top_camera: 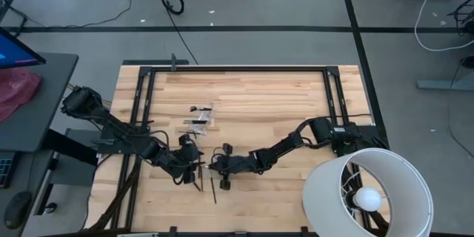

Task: Put items in baskets/containers
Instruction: Put the eyeshadow brush into the right section of the transparent organizer

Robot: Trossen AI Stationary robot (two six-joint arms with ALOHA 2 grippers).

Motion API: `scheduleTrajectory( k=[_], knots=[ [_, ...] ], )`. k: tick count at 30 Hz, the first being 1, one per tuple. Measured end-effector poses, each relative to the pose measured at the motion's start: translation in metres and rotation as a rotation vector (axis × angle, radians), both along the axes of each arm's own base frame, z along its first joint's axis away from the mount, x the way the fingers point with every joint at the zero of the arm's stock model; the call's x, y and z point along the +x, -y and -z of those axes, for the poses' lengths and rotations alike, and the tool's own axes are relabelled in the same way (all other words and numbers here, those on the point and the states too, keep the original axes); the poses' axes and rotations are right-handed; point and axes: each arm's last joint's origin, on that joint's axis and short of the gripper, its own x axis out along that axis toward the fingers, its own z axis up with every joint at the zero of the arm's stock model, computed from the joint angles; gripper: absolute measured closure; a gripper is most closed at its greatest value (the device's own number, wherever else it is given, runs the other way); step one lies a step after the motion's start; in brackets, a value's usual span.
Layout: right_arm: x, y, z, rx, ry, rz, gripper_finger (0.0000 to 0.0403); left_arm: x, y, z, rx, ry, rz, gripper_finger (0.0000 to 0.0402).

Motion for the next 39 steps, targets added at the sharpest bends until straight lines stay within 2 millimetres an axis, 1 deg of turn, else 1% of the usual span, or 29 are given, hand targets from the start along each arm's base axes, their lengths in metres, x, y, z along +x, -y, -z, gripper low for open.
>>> scheduleTrajectory(
  k=[2, 5, 11, 20, 27, 32, 35, 39],
  knots=[
    [0.001, -0.001, -0.001, 0.001, 0.015, -0.004, 0.0395, 0.002, -0.002, 0.001, -0.035, -0.031, 0.037, 0.0236],
    [0.002, -0.001, -0.003, 0.009, 0.05, -0.007, 0.0395, 0.005, -0.004, 0.009, -0.073, -0.094, 0.073, 0.0236],
    [0.002, -0.003, -0.004, 0.013, 0.069, -0.03, 0.0395, 0.008, -0.001, 0.029, -0.04, -0.192, 0.121, 0.0236],
    [0.004, 0.001, -0.006, 0.033, 0.083, -0.011, 0.0395, 0.018, 0.004, 0.036, -0.031, -0.136, 0.156, 0.0236],
    [0.005, 0.001, -0.008, 0.037, 0.11, -0.004, 0.0395, 0.019, 0.005, 0.049, -0.019, -0.18, 0.16, 0.0236],
    [0.005, 0.0, -0.009, 0.039, 0.119, -0.004, 0.0395, 0.02, 0.006, 0.051, -0.009, -0.181, 0.153, 0.0238],
    [0.005, 0.0, -0.009, 0.039, 0.119, -0.004, 0.0395, 0.02, 0.006, 0.05, -0.011, -0.176, 0.154, 0.0248],
    [0.005, 0.0, -0.01, 0.039, 0.12, -0.004, 0.0395, 0.021, 0.006, 0.05, -0.014, -0.173, 0.156, 0.0276]
  ],
)
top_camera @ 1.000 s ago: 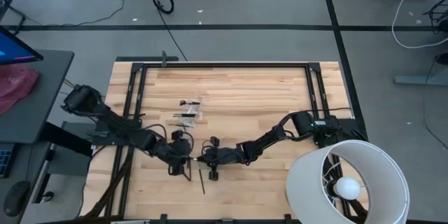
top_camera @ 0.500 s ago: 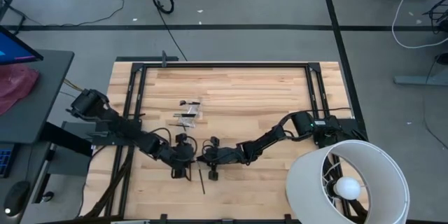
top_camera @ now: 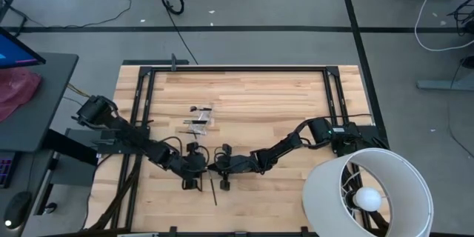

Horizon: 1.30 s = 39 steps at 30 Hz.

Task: Put items in baskets/containers
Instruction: Put the eyeshadow brush into the right section of the transparent organizer

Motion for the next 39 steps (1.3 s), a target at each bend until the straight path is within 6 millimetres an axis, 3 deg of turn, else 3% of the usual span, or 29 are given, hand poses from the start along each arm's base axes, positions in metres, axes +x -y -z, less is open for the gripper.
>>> scheduleTrajectory(
  k=[12, 17, 20, 25, 30, 35, 39],
  knots=[
    [0.0, 0.0, -0.001, -0.011, -0.002, -0.005, 0.0387, 0.0, 0.0, 0.0, 0.004, 0.003, 0.01, 0.0386],
    [0.0, 0.0, -0.001, -0.019, -0.003, 0.001, 0.0362, -0.001, -0.001, -0.004, 0.021, -0.009, 0.029, 0.0385],
    [-0.001, -0.002, 0.0, -0.05, -0.019, -0.011, 0.0336, -0.002, -0.001, -0.015, 0.035, -0.1, 0.039, 0.0383],
    [-0.003, -0.007, 0.001, -0.072, -0.035, -0.029, 0.0279, 0.0, 0.002, -0.059, 0.122, -0.352, 0.051, 0.0391],
    [-0.004, -0.008, 0.002, -0.055, -0.042, -0.031, 0.0226, 0.014, 0.0, -0.139, 0.246, -0.453, 0.107, 0.0384],
    [-0.003, -0.008, 0.002, -0.054, -0.041, -0.032, 0.0191, 0.017, -0.029, -0.215, 0.297, -0.566, 0.088, 0.0392],
    [-0.003, -0.008, 0.001, -0.058, -0.039, -0.029, 0.0178, 0.026, -0.065, -0.24, 0.244, -0.59, 0.057, 0.0392]
  ],
)
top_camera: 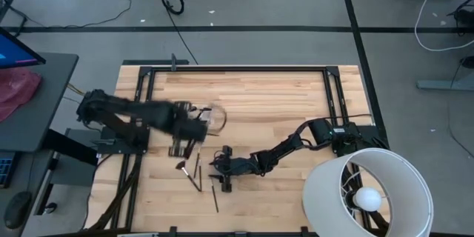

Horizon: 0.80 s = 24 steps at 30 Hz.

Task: Put items in baskets/containers
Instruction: Put the eyeshadow brush into the right section of the transparent organizer

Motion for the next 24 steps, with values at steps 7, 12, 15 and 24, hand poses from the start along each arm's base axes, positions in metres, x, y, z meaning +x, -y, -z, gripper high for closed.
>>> scheduleTrajectory(
  k=[7, 12, 15, 24],
  knots=[
    [0.0, 0.0, 0.001, -0.007, -0.005, 0.0, 0.0175, 0.019, -0.054, 0.031, -0.062, -0.167, -0.115, 0.0392],
    [-0.001, 0.0, 0.002, 0.019, -0.014, 0.008, 0.0174, 0.017, -0.064, 0.058, -0.099, -0.28, -0.146, 0.0392],
    [-0.001, 0.0, 0.002, 0.033, -0.017, 0.011, 0.0174, 0.013, -0.063, 0.058, -0.094, -0.281, -0.153, 0.0389],
    [0.0, 0.001, 0.001, 0.034, -0.011, 0.011, 0.0174, 0.006, -0.049, 0.051, -0.113, -0.24, -0.15, 0.0391]
  ],
)
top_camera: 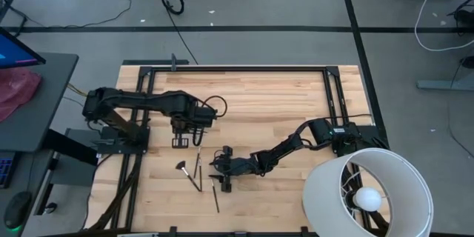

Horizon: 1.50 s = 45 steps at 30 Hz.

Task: Put items in baskets/containers
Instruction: Put the eyeshadow brush into the right section of the transparent organizer

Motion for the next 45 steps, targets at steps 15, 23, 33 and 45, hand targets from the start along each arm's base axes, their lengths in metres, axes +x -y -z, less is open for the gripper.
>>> scheduleTrajectory(
  k=[15, 23, 33, 45],
  knots=[
    [0.0, -0.001, 0.0, 0.006, -0.001, -0.002, 0.0174, -0.014, 0.002, -0.01, -0.026, 0.05, -0.117, 0.0392],
    [-0.002, -0.006, 0.0, 0.023, -0.004, 0.003, 0.0174, -0.016, 0.002, -0.013, -0.031, 0.062, -0.152, 0.0391],
    [-0.004, -0.014, 0.0, 0.044, -0.005, -0.004, 0.0174, -0.033, 0.003, 0.027, -0.004, -0.104, -0.197, 0.0391],
    [-0.001, -0.005, 0.0, -0.025, 0.007, -0.024, 0.0174, -0.033, 0.005, 0.025, 0.037, -0.087, -0.082, 0.0381]
  ],
)
